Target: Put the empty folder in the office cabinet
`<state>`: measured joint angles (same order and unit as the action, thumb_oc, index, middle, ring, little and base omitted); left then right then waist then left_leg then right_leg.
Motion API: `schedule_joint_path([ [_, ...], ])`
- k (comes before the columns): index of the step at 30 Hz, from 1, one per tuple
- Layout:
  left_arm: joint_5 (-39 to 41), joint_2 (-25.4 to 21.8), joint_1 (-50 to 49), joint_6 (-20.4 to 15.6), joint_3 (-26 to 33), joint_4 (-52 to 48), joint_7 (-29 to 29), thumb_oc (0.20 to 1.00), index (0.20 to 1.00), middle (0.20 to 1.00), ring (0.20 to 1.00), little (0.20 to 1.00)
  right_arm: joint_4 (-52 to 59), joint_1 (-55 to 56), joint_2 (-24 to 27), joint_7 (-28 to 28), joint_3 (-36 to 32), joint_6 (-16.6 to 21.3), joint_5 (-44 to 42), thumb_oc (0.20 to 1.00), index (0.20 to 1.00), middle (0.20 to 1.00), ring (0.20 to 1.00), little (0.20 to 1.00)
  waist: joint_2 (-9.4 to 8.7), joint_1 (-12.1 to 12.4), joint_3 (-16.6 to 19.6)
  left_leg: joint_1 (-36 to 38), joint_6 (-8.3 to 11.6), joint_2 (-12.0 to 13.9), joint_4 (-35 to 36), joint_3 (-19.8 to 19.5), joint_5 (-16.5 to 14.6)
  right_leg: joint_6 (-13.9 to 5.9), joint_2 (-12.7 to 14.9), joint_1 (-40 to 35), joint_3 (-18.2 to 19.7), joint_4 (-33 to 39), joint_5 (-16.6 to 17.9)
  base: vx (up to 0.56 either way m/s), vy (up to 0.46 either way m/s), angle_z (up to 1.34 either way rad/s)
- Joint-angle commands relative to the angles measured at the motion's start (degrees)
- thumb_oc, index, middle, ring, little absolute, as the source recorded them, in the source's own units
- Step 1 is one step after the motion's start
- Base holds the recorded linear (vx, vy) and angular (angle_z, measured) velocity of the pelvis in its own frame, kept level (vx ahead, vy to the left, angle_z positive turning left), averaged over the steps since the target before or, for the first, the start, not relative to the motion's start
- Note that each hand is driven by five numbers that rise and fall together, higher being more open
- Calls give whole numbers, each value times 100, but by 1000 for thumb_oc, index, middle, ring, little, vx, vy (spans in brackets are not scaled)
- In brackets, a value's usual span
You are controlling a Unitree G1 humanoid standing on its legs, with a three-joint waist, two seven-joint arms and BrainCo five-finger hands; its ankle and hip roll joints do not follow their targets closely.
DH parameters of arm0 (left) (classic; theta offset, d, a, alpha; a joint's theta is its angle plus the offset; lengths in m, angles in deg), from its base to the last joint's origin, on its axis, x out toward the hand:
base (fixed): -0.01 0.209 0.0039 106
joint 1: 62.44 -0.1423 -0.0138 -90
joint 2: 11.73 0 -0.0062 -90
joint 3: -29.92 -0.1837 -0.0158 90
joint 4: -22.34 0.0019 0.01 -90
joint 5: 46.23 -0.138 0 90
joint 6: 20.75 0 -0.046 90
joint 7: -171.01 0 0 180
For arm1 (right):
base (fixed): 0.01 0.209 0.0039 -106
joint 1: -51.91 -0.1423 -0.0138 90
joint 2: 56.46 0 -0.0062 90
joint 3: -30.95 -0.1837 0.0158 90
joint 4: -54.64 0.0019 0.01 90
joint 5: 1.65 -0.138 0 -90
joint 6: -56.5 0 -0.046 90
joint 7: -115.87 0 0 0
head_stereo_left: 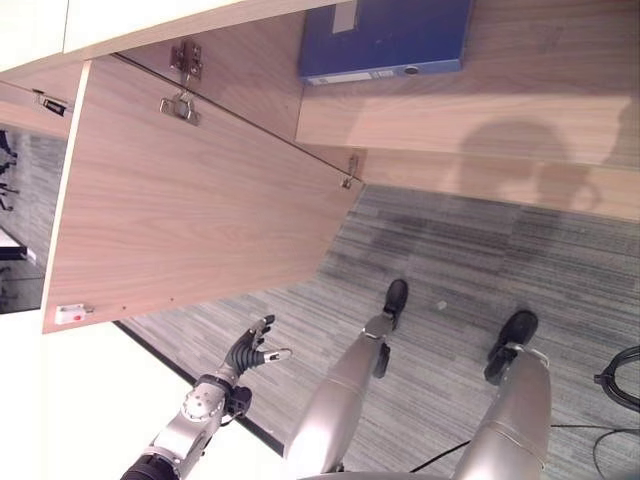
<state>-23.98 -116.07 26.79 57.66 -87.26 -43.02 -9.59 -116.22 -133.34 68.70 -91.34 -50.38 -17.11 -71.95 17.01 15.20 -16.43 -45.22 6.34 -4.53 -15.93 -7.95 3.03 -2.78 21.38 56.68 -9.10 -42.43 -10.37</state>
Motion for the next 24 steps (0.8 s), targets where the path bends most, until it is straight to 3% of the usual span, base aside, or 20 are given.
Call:
schedule_joint_path([
  [1,283,-490,-148,-83,-60,36,-62,1000,1000,1000,1000,1000,339,-464,463,213,616,-225,527,1000,1000,1000,1000,1000,20,171,50,406,71,227,231,-301,-907,-887,3,-471,411,-207,-923,0,0,0],
  [8,145,-689,-116,-48,-87,-25,-207,1000,1000,1000,1000,1000,-552,-365,693,41,654,-1080,963,1000,1000,1000,1000,1000,-69,109,-25,435,66,206,210,-360,-888,-904,26,-615,304,-174,-903,-6,-2,2],
  [10,21,-796,-110,25,-87,-43,-185,1000,1000,1000,1000,1000,-954,-332,822,91,844,-1650,1462,1000,1000,1000,1000,1000,-103,119,-36,455,66,208,247,-369,-857,-901,42,-664,264,-128,-867,-4,3,3],
  [24,-54,-481,-157,133,-55,-17,-333,1000,1000,1000,1000,1000,-1162,25,722,-105,530,-1847,1413,1000,1000,1000,1000,1000,-67,138,-98,664,23,226,464,-376,-772,-904,82,-883,225,69,-768,-3,5,0],
])
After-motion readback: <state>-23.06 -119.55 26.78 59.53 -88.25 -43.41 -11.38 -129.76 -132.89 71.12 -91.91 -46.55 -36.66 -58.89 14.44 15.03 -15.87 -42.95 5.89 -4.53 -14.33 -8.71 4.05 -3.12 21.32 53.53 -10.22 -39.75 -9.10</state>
